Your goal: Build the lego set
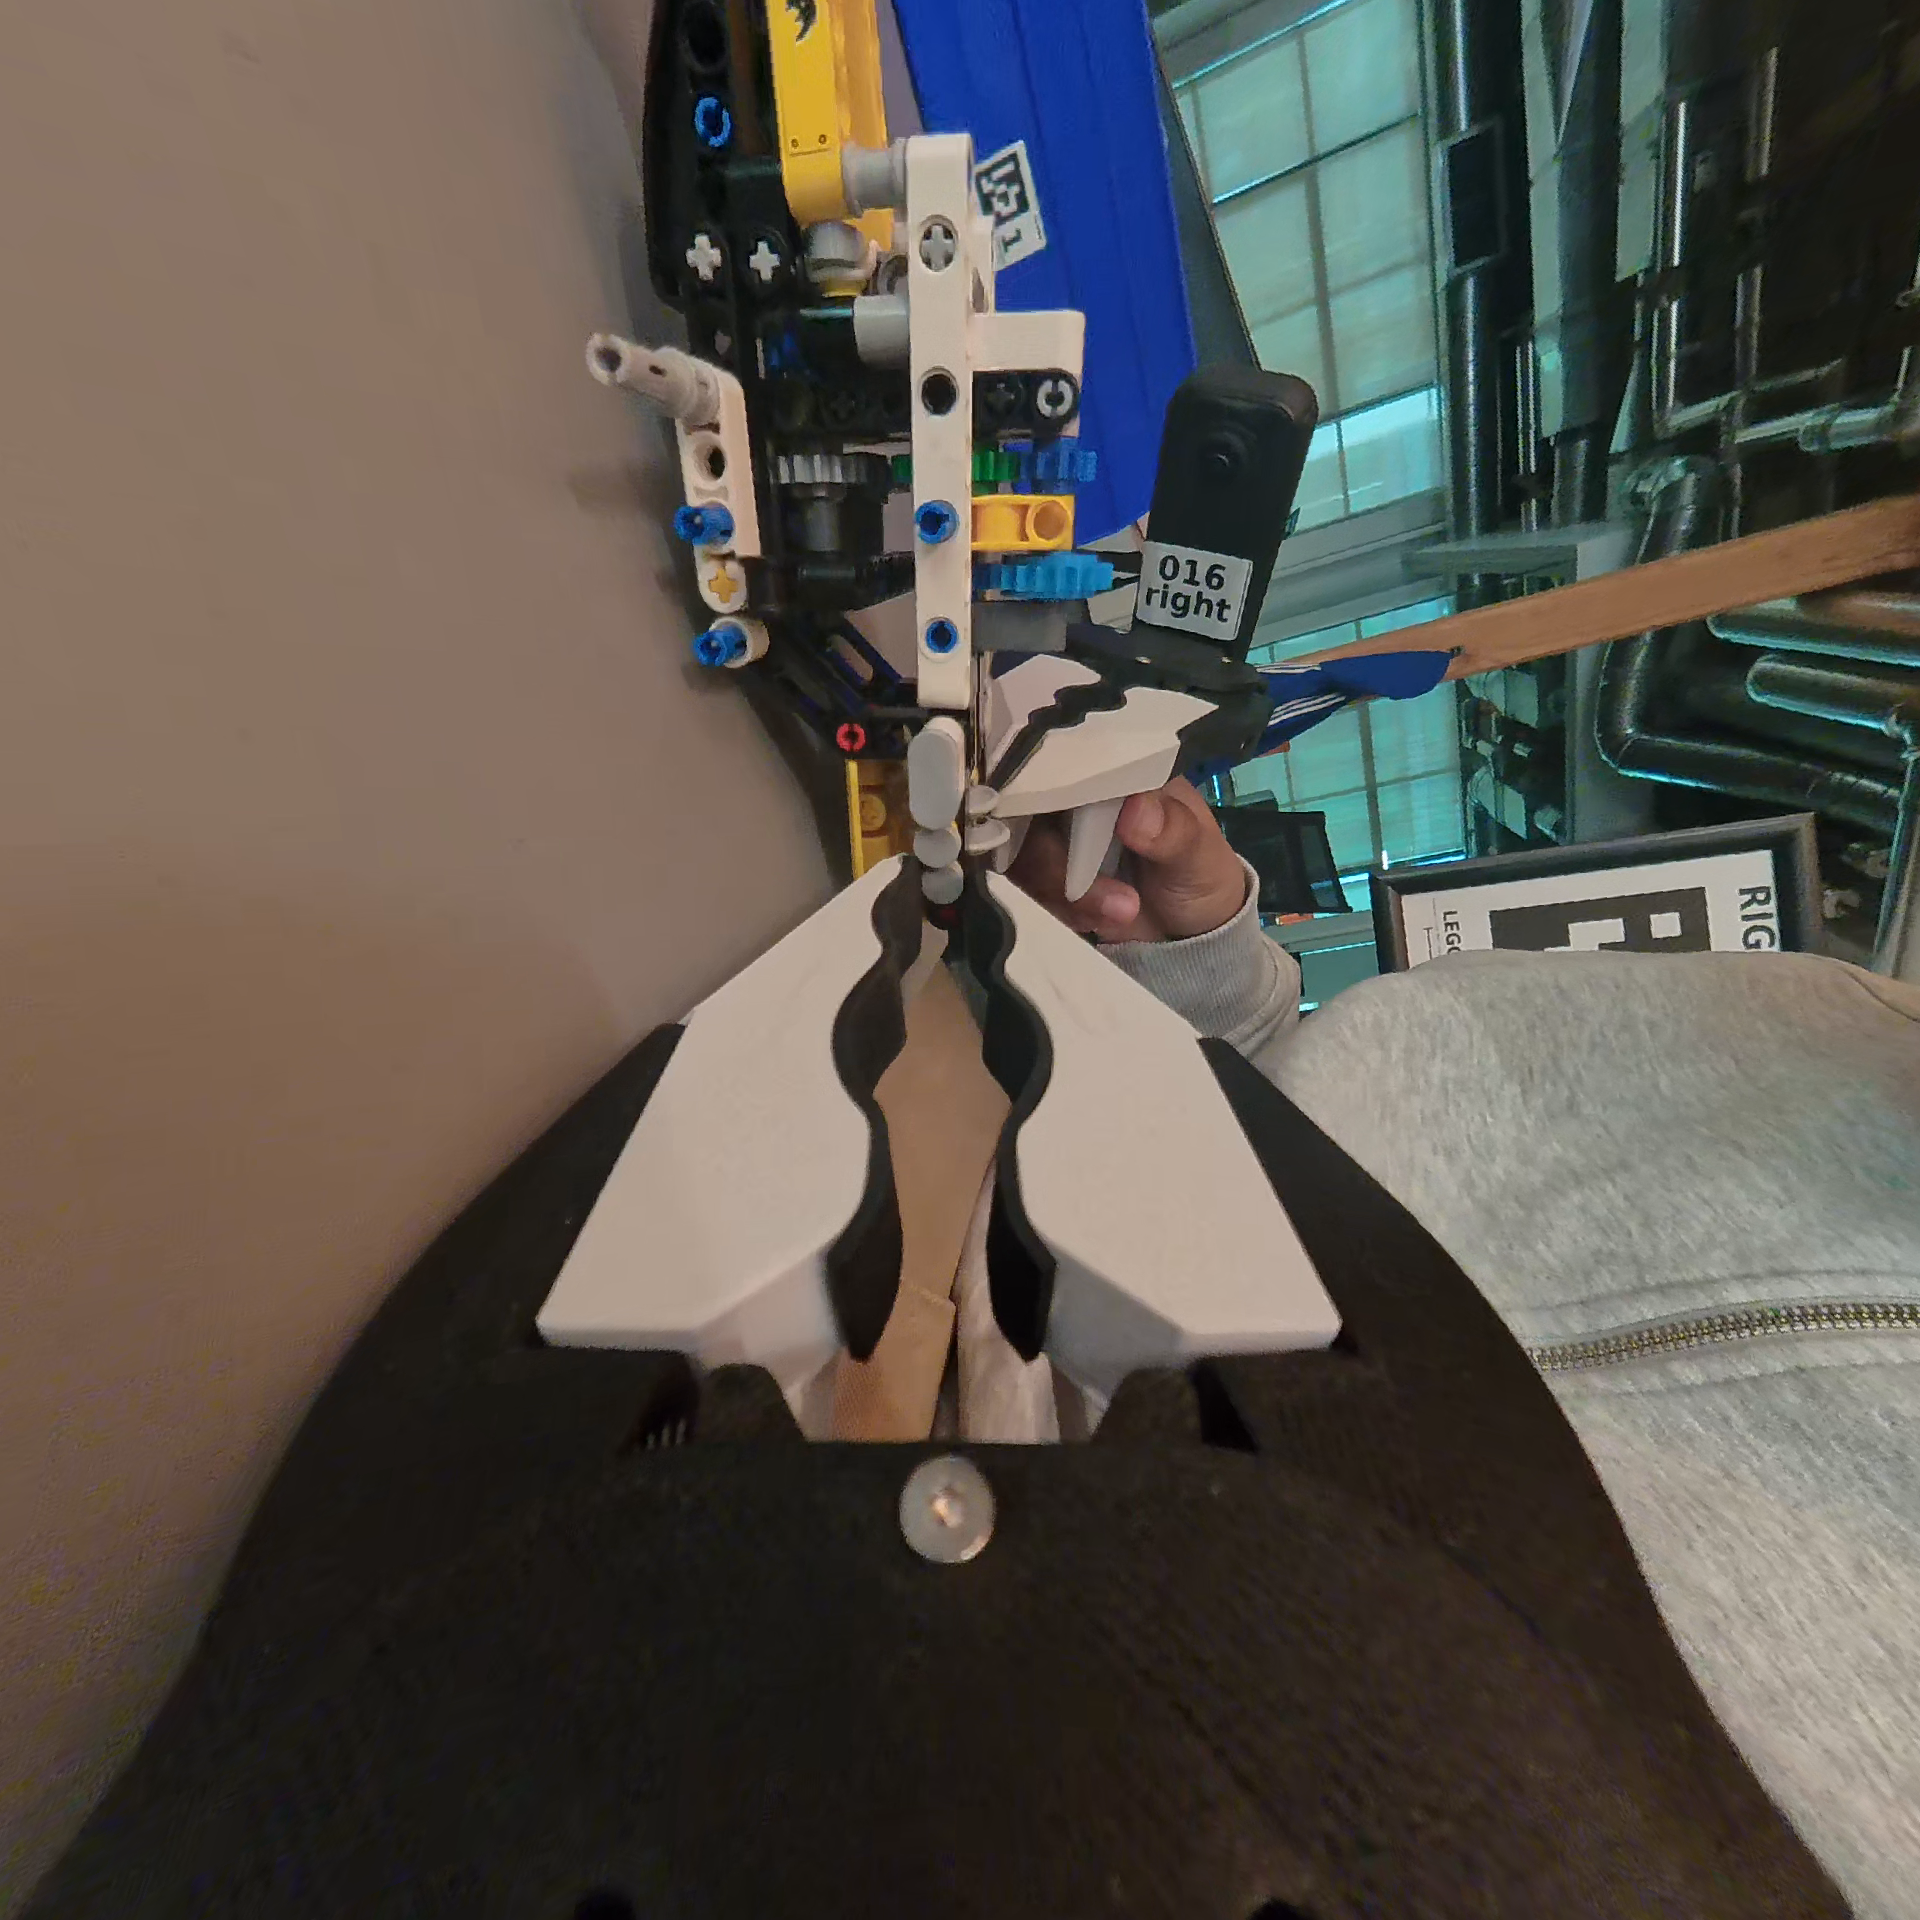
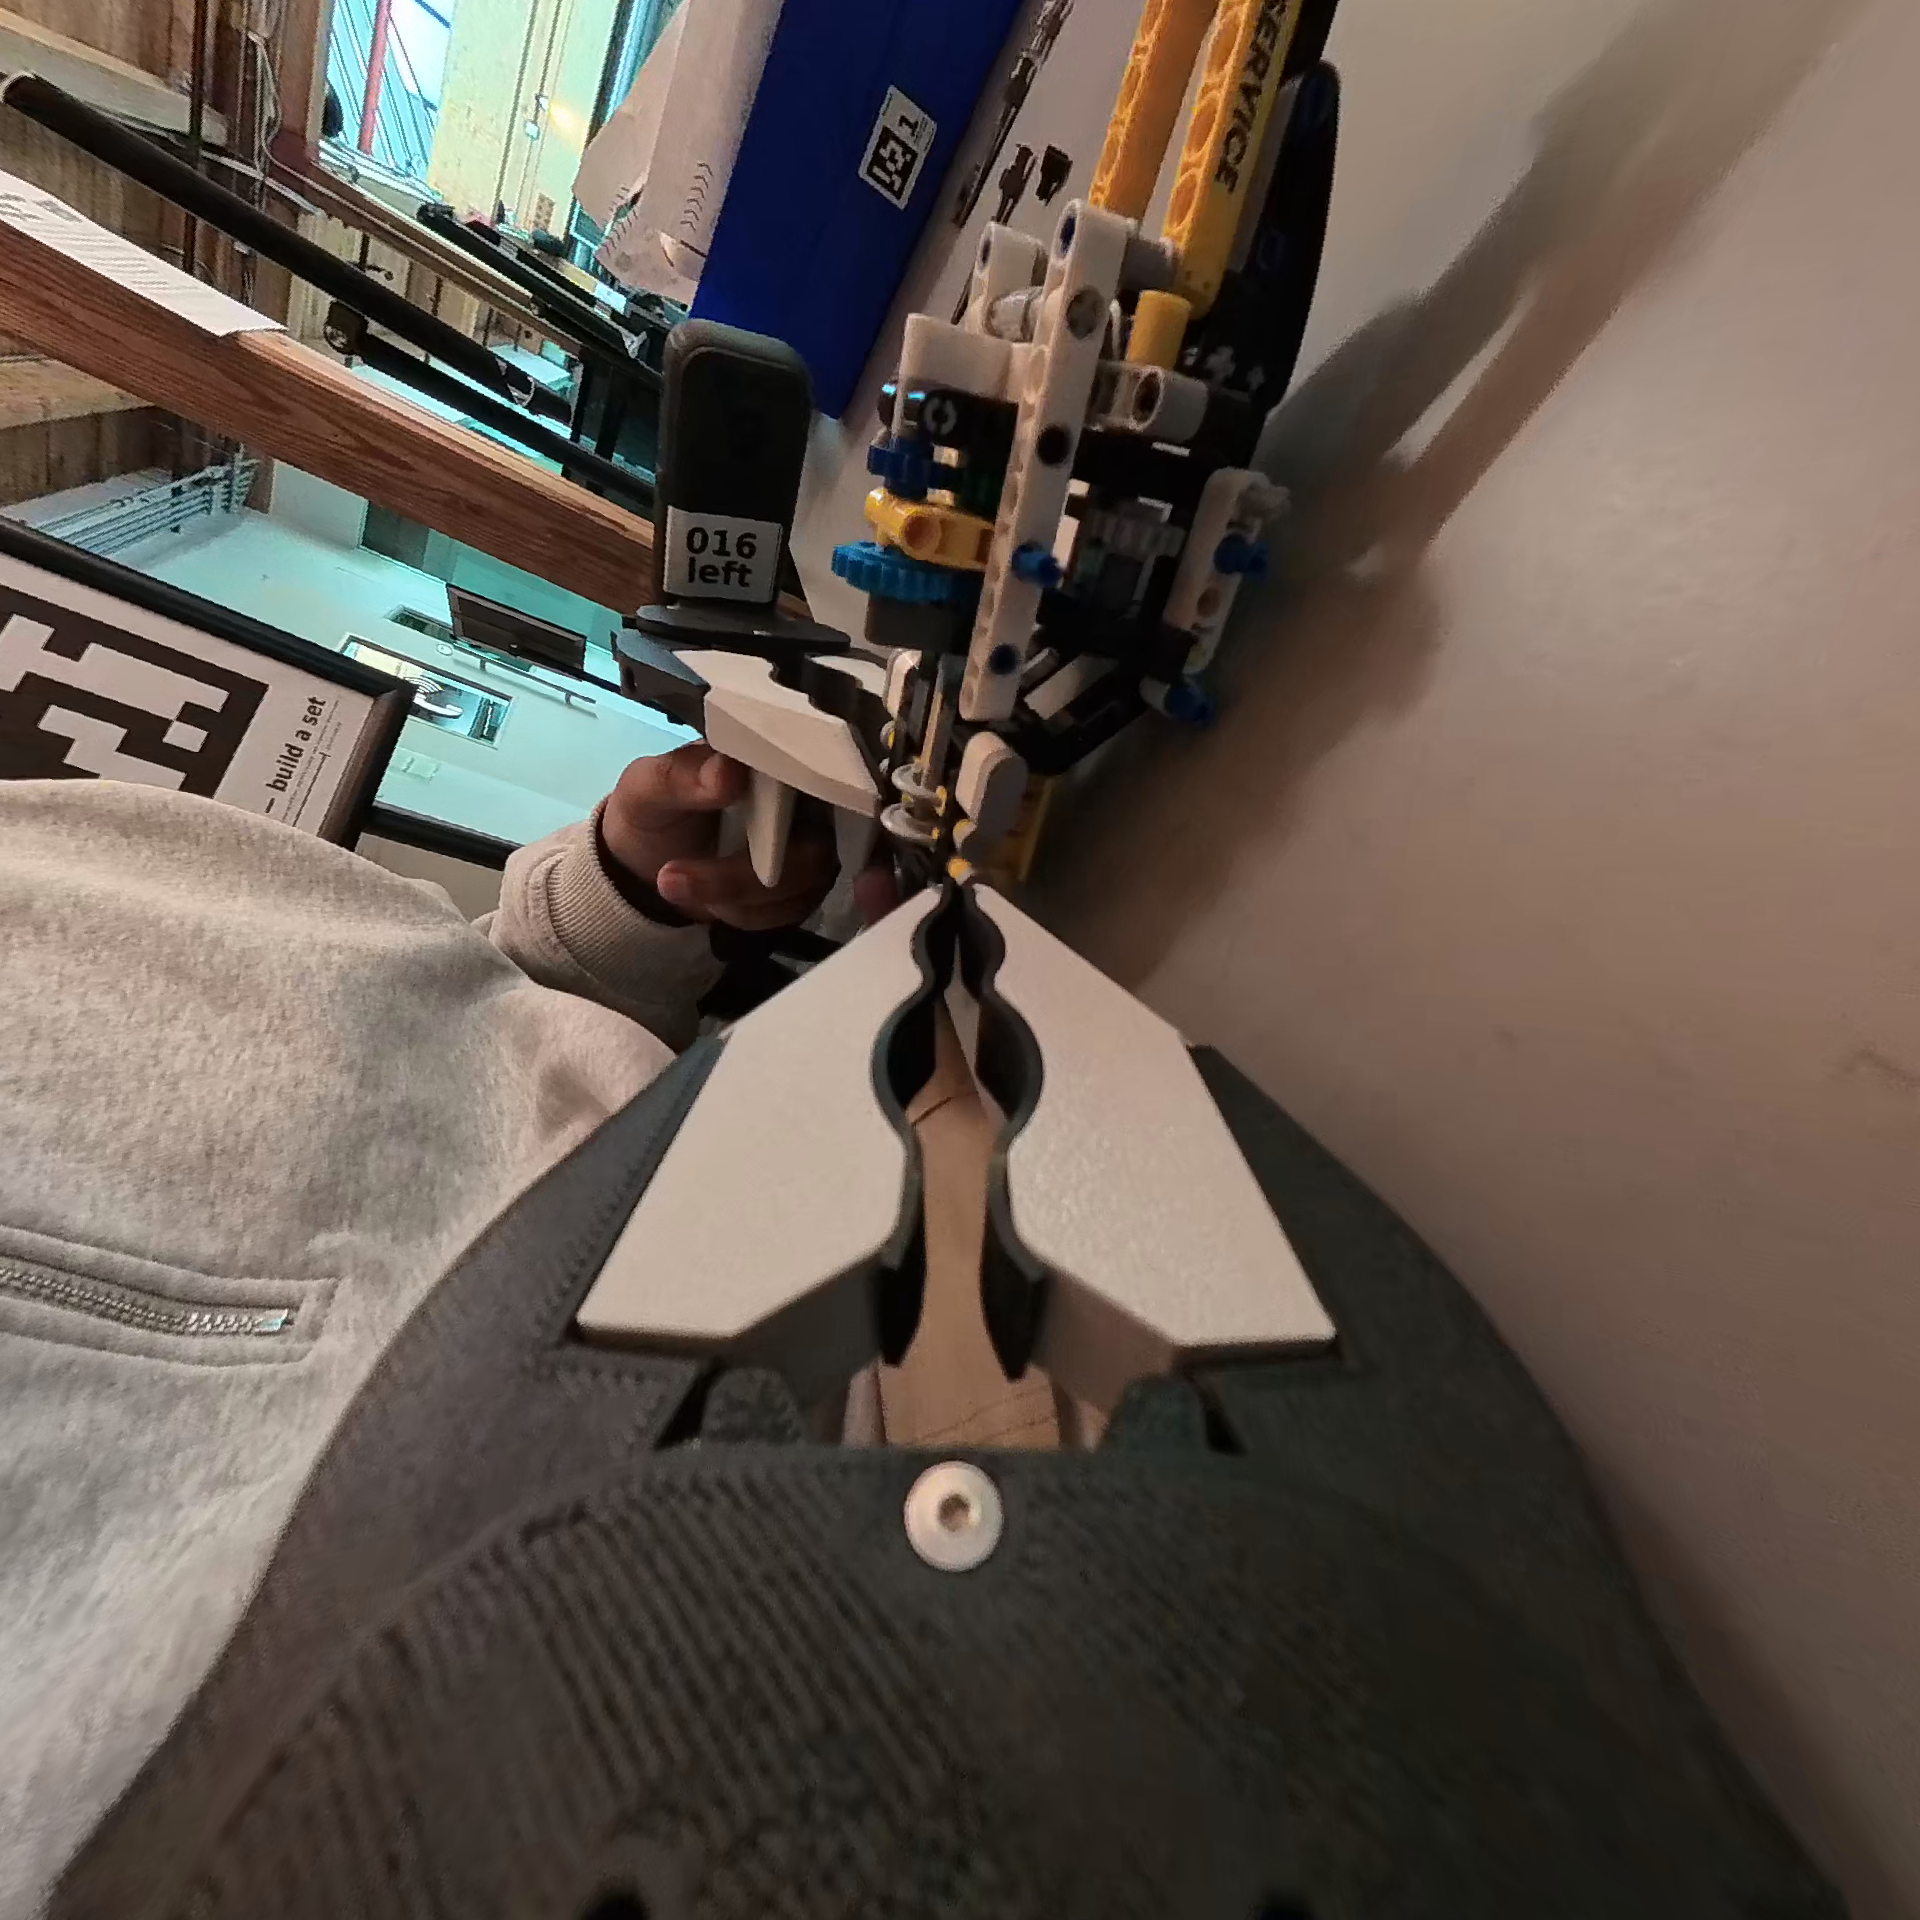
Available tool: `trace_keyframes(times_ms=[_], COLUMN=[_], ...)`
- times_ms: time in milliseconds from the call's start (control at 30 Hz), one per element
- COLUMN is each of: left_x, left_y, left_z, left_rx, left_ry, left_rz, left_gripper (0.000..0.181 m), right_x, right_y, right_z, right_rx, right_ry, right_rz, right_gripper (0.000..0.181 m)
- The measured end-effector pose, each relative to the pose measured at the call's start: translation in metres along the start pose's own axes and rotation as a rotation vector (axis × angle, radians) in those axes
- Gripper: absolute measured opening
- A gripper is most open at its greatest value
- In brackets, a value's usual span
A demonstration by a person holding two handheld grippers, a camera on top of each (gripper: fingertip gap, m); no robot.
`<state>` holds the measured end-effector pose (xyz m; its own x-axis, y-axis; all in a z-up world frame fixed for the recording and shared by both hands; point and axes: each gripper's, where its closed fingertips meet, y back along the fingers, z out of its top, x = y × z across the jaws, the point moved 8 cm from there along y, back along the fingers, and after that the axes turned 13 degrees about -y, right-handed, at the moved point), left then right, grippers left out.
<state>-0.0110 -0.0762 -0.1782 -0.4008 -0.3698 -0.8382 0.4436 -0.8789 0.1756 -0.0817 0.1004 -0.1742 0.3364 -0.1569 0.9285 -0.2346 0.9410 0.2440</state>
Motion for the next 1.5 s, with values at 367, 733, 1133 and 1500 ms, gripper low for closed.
trace_keyframes(times_ms=[367, 733, 1133, 1500], left_x=[0.0003, 0.0003, -0.0003, -0.0006], left_y=[-0.0002, 0.0007, 0.002, 0.0025], left_z=[-0.0004, 0.0007, 0.0024, 0.003], left_rx=[0.003, -0.008, -0.025, -0.031], left_ry=[-0.009, 0.004, 0.032, 0.037], left_rz=[0.008, -0.005, -0.035, -0.053], left_gripper=[0.007, 0.006, 0.008, 0.008], right_x=[-0.0002, 0.0004, 0.0049, 0.0011], right_y=[-0.0008, -0.0016, 0.0041, -0.004], right_z=[0.0001, 0.0005, 0.0066, 0.0046], right_rx=[0.005, 0.0, -0.082, -0.065], right_ry=[-0.003, 0.007, -0.043, -0.043], right_rz=[-0.008, -0.028, 0.094, 0.025], right_gripper=[0.0, 0.0, 0.006, 0.004])
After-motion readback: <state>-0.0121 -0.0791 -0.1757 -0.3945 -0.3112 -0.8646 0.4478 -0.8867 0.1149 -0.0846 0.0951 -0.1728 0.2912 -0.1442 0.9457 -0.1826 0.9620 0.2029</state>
